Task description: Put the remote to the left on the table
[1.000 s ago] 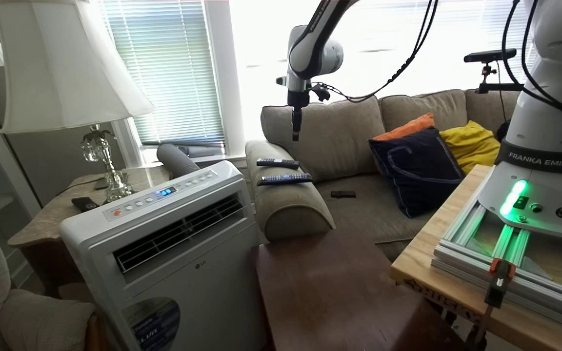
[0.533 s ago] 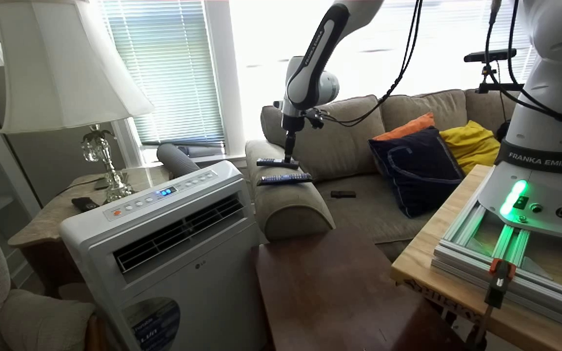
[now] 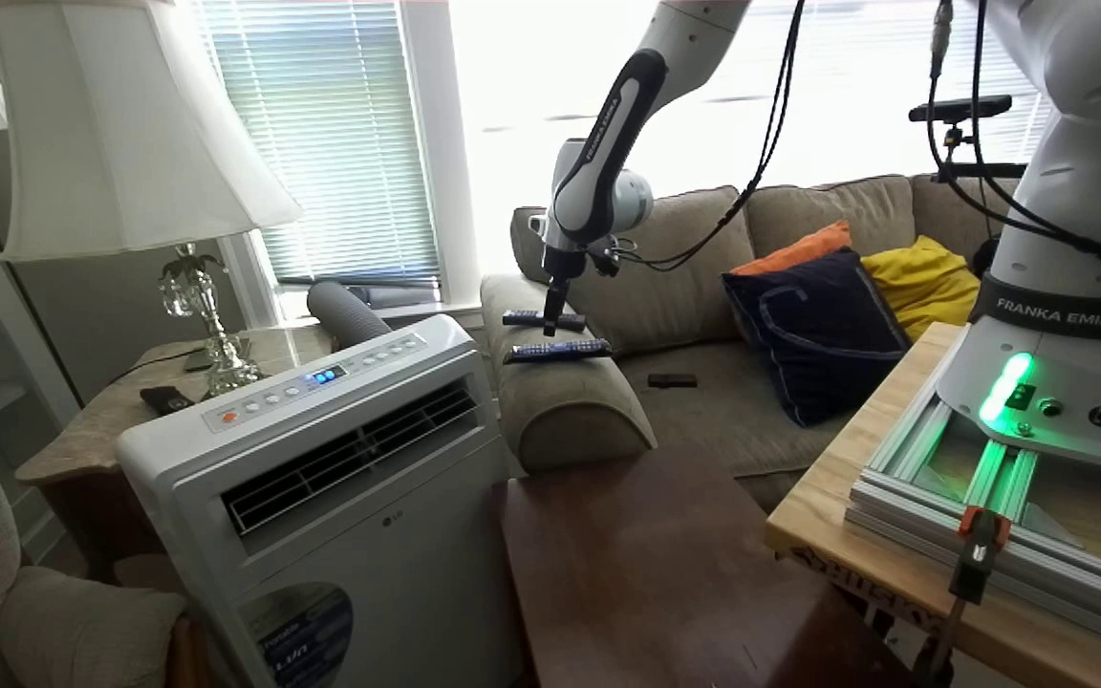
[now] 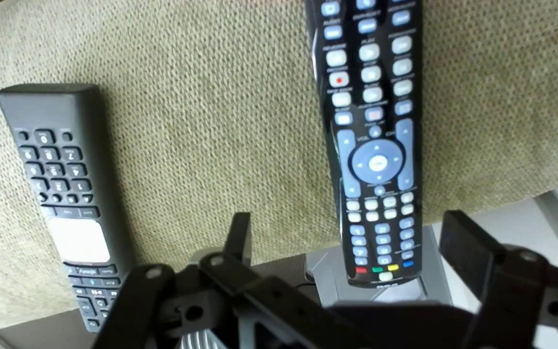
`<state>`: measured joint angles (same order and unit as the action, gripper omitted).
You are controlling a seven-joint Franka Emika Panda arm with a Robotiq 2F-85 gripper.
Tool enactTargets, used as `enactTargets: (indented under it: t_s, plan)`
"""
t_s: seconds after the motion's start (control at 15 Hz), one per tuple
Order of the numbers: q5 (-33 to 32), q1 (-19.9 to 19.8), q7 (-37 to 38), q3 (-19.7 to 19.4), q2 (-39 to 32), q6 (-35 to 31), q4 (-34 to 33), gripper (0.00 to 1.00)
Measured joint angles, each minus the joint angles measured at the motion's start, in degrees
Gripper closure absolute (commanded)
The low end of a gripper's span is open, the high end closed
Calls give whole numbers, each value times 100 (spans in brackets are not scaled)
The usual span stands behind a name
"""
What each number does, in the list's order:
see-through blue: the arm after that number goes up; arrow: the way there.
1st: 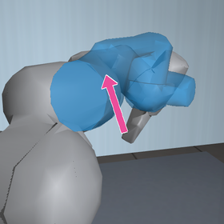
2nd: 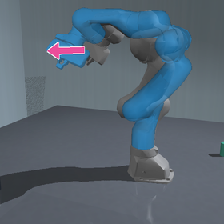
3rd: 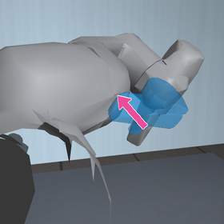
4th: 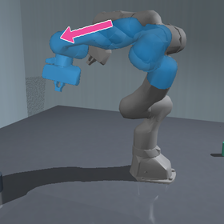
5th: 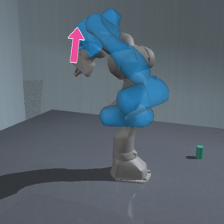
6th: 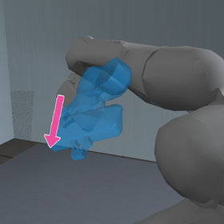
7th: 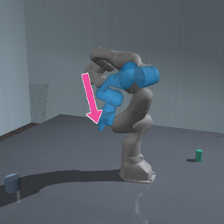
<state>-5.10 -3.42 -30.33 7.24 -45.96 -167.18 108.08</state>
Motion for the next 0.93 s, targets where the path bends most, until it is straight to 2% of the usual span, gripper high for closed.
enactTargets:
  t_s: [0.33,0.93]
  plan:
    - [-110,4,37,-1,-297,0,-253,0]
    - [-435,-29,31,8,-372,101,-254,0]
